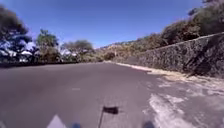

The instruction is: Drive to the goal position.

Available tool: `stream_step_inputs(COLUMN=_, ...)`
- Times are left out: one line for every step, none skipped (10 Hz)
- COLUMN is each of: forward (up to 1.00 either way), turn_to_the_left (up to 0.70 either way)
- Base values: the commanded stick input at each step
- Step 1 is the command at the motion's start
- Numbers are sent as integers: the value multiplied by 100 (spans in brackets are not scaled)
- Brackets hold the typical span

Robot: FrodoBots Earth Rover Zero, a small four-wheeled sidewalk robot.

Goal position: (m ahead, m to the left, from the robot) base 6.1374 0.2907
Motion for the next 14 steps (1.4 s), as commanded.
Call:
stream_step_inputs(forward=70, turn_to_the_left=0)
stream_step_inputs(forward=70, turn_to_the_left=0)
stream_step_inputs(forward=70, turn_to_the_left=0)
stream_step_inputs(forward=70, turn_to_the_left=0)
stream_step_inputs(forward=70, turn_to_the_left=0)
stream_step_inputs(forward=70, turn_to_the_left=0)
stream_step_inputs(forward=70, turn_to_the_left=0)
stream_step_inputs(forward=70, turn_to_the_left=0)
stream_step_inputs(forward=70, turn_to_the_left=0)
stream_step_inputs(forward=70, turn_to_the_left=0)
stream_step_inputs(forward=70, turn_to_the_left=0)
stream_step_inputs(forward=70, turn_to_the_left=0)
stream_step_inputs(forward=70, turn_to_the_left=0)
stream_step_inputs(forward=70, turn_to_the_left=0)
